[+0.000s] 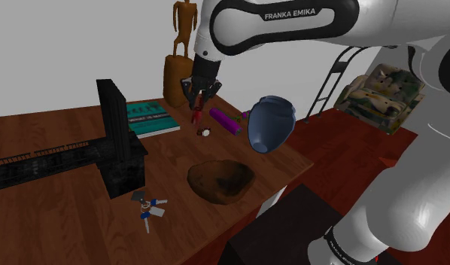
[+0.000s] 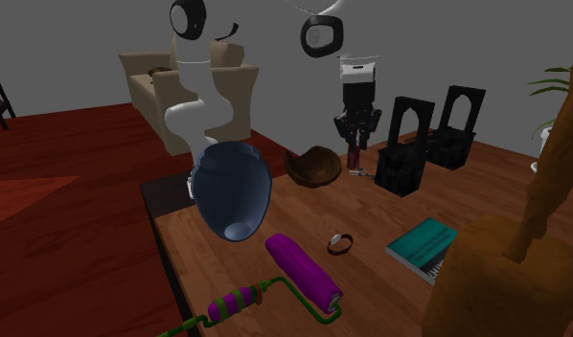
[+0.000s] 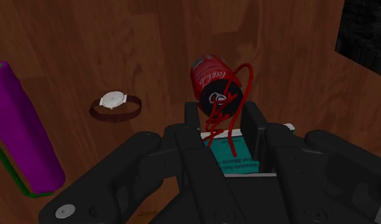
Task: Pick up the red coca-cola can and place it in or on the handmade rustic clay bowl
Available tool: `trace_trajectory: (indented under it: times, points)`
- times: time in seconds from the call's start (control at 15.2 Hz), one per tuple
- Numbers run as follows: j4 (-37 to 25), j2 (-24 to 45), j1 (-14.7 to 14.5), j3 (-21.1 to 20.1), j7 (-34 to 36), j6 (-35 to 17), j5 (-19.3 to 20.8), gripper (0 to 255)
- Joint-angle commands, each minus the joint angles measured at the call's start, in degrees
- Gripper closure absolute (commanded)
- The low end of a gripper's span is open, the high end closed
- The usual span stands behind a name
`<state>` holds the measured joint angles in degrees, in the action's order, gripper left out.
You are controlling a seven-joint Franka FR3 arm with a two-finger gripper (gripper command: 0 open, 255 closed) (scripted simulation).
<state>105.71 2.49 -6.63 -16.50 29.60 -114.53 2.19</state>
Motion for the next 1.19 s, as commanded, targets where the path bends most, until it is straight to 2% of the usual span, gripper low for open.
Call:
trace_trajectory:
  times: [0.0,0.2,0.66,1.12]
  points:
    - [-1.6,0.1,-0.1,-0.1,0.0,1.6,0.0,255]
    - [-3.1,-0.1,-0.1,-0.1,0.0,3.2,-0.1,255]
    - [12.2,-14.8,-1.8,-1.4,1.5,2.0,-4.5,255]
    - [23.8,-28.9,-5.4,-2.7,3.9,4.0,-9.0,255]
